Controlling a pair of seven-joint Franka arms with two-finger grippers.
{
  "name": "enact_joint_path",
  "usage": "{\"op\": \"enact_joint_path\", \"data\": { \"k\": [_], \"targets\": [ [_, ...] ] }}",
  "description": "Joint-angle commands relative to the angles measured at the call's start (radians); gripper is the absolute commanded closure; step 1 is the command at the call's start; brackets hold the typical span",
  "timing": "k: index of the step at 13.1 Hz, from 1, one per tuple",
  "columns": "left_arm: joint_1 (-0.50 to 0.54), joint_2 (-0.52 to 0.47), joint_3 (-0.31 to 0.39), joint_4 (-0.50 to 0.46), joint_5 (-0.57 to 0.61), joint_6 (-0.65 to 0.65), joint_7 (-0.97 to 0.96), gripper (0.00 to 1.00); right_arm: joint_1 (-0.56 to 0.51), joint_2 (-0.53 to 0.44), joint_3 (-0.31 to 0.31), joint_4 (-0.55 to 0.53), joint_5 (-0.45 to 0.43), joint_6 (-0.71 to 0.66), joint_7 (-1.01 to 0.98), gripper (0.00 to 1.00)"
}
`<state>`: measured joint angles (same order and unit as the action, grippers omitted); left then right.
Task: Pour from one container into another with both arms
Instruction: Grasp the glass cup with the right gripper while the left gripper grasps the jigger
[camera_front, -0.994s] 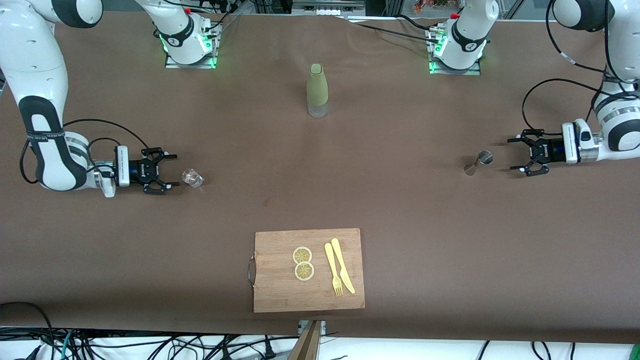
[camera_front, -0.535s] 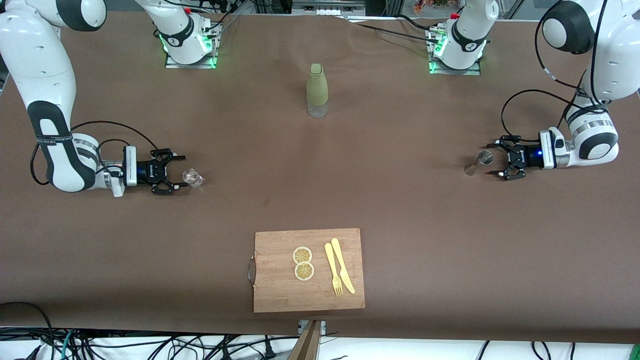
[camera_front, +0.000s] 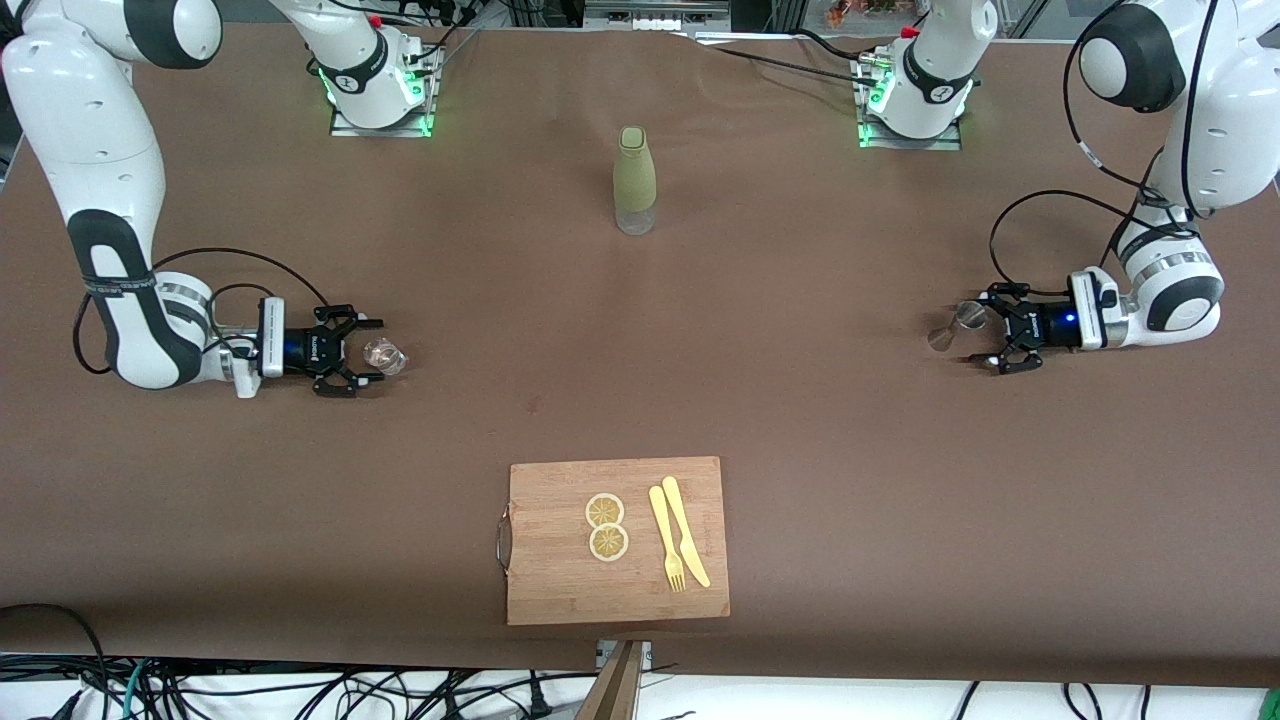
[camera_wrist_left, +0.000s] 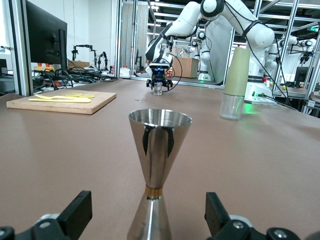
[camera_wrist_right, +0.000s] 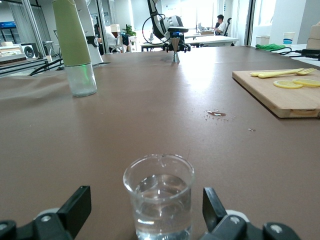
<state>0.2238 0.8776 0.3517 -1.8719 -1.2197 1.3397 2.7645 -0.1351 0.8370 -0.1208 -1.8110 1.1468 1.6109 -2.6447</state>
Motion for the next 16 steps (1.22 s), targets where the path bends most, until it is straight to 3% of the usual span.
{"op": "enact_joint_path", "data": {
  "k": [1, 3, 10, 14, 16],
  "targets": [
    [-0.004, 0.009, 0.003, -0.004, -0.020, -0.014, 0.170, 0.00, 0.018, 0.016, 0.000, 0.013, 0.036, 0.007, -0.015, 0.01],
    [-0.009, 0.009, -0.013, -0.004, -0.021, -0.014, 0.170, 0.00, 0.019, 0.016, 0.001, 0.013, 0.037, 0.007, -0.015, 0.02],
    [-0.009, 0.011, -0.033, -0.004, -0.024, -0.010, 0.170, 0.04, 0.019, 0.020, 0.013, 0.013, 0.037, 0.004, -0.021, 0.20],
    [-0.008, 0.011, -0.030, -0.004, -0.017, -0.010, 0.170, 0.04, 0.019, 0.020, 0.015, 0.015, 0.037, 0.007, -0.023, 0.45],
    [-0.008, 0.011, -0.028, -0.004, -0.014, -0.010, 0.170, 0.17, 0.019, 0.020, 0.015, 0.016, 0.037, 0.007, -0.023, 0.54]
  ]
}}
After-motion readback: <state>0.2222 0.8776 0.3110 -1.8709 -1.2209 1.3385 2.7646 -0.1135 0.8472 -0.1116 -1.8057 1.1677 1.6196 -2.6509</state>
